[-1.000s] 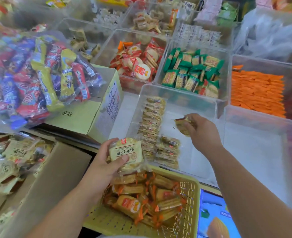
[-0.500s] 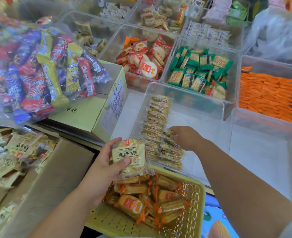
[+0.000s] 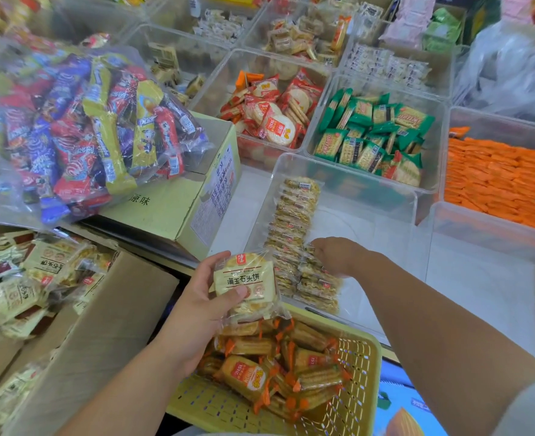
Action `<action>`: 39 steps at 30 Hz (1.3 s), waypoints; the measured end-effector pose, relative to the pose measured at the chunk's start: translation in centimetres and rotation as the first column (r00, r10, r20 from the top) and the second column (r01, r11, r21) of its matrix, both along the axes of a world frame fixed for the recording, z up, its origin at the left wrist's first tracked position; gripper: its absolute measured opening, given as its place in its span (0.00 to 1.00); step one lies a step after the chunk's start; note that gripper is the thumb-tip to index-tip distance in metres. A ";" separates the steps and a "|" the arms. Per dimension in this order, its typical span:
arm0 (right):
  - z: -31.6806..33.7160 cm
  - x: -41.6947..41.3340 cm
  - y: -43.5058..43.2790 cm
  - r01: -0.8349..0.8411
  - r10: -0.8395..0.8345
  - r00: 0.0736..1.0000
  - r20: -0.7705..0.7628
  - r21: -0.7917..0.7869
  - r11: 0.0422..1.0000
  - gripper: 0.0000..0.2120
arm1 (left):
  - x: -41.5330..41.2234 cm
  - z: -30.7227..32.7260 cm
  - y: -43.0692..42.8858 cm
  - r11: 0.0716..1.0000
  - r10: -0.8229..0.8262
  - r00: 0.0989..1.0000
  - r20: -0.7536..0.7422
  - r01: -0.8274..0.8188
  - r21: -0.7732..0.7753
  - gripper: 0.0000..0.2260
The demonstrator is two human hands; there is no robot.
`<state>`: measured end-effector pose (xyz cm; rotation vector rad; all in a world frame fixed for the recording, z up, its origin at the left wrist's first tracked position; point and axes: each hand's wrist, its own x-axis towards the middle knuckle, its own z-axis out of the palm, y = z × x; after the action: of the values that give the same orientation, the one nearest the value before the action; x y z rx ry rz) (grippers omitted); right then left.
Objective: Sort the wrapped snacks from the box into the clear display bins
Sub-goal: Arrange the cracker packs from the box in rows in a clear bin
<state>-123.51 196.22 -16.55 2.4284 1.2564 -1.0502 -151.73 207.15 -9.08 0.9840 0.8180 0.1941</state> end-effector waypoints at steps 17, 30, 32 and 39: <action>8.9 -8.6 -6.9 0.683 -0.363 0.720 -0.591 0.509 0.525 0.12 | 1.2 3.2 -2.4 0.969 0.001 0.998 -0.060 0.014 0.248 0.33; 10.9 -13.0 -8.8 0.937 -0.313 0.333 -0.889 0.277 0.212 0.05 | 3.0 4.5 -4.6 0.984 -0.144 0.989 -0.039 0.148 0.095 0.20; 11.0 -12.9 -8.9 0.948 -0.296 0.306 -0.905 0.261 0.182 0.06 | 3.1 4.3 -5.1 0.991 -0.125 0.992 -0.034 0.126 0.036 0.17; 11.4 -13.4 -8.1 0.977 -0.264 0.204 -0.943 0.177 0.122 0.20 | 3.2 4.1 -5.3 0.939 -0.233 0.968 -0.087 0.248 0.237 0.25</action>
<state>-136.87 188.14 -5.13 3.7893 0.4108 -2.4760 -148.48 201.90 -5.02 1.3207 0.7288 0.0565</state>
